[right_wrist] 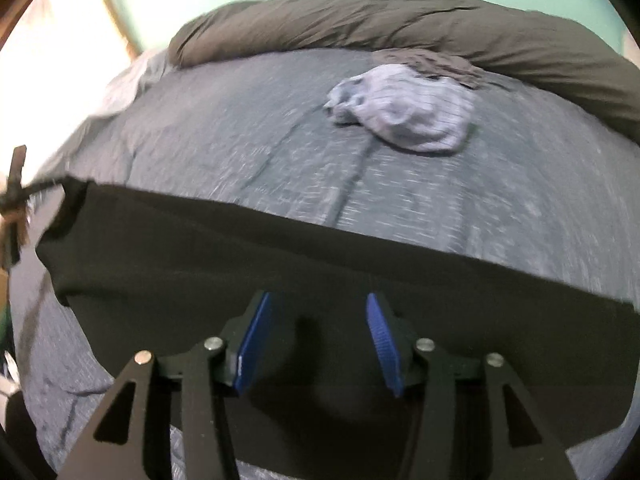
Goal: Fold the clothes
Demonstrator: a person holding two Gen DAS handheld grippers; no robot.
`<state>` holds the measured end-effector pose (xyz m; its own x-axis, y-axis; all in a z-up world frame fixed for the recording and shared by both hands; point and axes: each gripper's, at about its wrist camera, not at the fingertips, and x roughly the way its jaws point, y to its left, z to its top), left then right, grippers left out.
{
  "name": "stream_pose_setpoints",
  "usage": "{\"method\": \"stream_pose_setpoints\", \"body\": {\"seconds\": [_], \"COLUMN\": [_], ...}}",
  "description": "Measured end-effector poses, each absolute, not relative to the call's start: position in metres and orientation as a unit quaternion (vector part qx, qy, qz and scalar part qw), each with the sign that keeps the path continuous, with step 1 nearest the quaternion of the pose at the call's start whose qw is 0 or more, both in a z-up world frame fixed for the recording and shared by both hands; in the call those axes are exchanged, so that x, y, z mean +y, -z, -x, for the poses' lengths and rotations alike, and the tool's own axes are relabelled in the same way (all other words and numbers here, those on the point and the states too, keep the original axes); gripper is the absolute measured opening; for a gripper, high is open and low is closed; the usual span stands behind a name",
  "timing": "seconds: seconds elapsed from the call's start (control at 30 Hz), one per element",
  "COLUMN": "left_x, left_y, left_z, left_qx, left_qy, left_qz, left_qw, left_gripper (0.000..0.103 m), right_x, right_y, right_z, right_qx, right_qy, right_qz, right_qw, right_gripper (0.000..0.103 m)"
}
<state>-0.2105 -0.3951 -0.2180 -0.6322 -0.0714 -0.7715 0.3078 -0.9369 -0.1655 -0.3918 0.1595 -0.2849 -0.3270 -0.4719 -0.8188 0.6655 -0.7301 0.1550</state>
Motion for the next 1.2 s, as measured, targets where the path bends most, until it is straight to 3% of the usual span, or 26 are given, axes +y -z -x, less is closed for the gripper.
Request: {"method": "stream_pose_setpoints", "body": {"seconds": [0.1,0.27,0.4,0.53,0.63,1.2], "left_x": [-0.402,-0.41,-0.409,-0.407,-0.407,-0.429], "left_y": [0.207,0.209,0.213,0.213,0.211,0.194], "left_z": [0.206,0.203,0.201,0.2,0.199,0.175], "left_qx": [0.151,0.156,0.157,0.155,0.155,0.179], "left_qy": [0.896,0.895,0.894,0.896,0.896,0.899], "left_qz": [-0.4,-0.4,-0.402,-0.4,-0.399,-0.371], "left_qw": [0.117,0.12,0.118,0.117,0.117,0.15], "left_gripper": [0.007,0.007,0.007,0.007,0.007,0.007], "right_x": [0.134,0.092,0.079,0.072,0.069,0.084], "right_y": [0.288,0.304,0.314,0.32,0.321,0.251], "right_z": [0.394,0.393,0.397,0.396,0.39,0.39], "right_qx": [0.14,0.238,0.266,0.29,0.303,0.269], "right_qy": [0.798,0.774,0.763,0.753,0.751,0.811], "right_qz": [-0.458,-0.452,-0.455,-0.454,-0.446,-0.362], "right_qw": [0.366,0.374,0.374,0.378,0.381,0.373], "right_gripper": [0.057,0.058,0.057,0.022,0.004,0.002]}}
